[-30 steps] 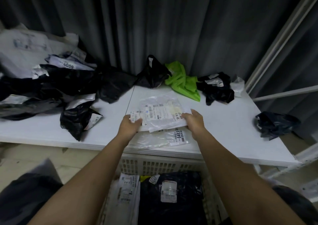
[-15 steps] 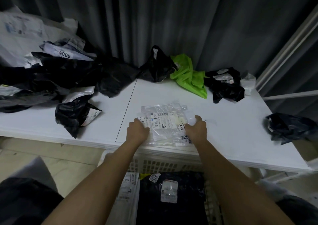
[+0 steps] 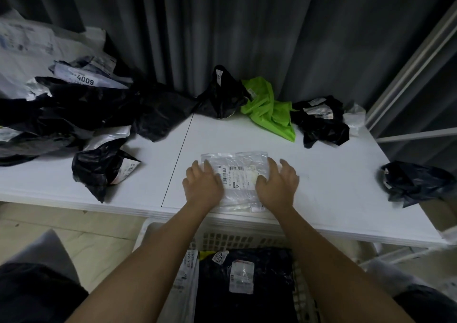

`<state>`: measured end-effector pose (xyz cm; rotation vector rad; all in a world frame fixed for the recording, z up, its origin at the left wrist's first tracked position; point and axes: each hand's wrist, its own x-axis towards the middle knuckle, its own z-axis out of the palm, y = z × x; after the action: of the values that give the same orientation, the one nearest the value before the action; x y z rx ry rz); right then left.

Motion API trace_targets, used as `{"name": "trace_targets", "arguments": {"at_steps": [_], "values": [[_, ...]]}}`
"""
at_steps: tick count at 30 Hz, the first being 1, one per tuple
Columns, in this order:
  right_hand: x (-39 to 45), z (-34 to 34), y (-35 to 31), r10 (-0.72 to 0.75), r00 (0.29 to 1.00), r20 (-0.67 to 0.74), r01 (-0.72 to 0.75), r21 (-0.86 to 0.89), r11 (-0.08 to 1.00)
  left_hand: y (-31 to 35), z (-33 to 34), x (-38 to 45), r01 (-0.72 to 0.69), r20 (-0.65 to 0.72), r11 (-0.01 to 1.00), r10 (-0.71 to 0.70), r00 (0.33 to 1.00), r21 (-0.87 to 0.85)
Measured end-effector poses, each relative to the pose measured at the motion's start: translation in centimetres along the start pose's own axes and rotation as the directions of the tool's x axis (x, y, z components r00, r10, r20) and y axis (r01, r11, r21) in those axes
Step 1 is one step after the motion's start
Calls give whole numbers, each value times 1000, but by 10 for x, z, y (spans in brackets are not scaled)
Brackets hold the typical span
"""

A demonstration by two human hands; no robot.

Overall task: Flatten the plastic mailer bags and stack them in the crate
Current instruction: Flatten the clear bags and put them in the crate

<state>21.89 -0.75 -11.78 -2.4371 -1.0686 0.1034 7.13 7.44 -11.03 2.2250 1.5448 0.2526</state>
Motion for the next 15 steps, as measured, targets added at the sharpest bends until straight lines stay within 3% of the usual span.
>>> {"name": "trace_targets", "arguments": {"at_steps": [3, 6, 9, 15], "values": [[15, 5, 0, -233, 968, 97, 246, -158, 956, 12, 9, 10, -126, 101, 992, 124, 987, 10], [27, 14, 5, -330, 910, 250, 394, -279, 876, 21, 19, 18, -204, 197, 977, 188, 962, 66], [30, 28, 11, -326, 890, 318, 421, -303, 855, 20, 31, 29, -245, 196, 958, 213, 957, 152], [28, 42, 16, -364, 904, 224, 417, -282, 864, 9, 48, 36, -273, 143, 936, 246, 959, 222]]}}
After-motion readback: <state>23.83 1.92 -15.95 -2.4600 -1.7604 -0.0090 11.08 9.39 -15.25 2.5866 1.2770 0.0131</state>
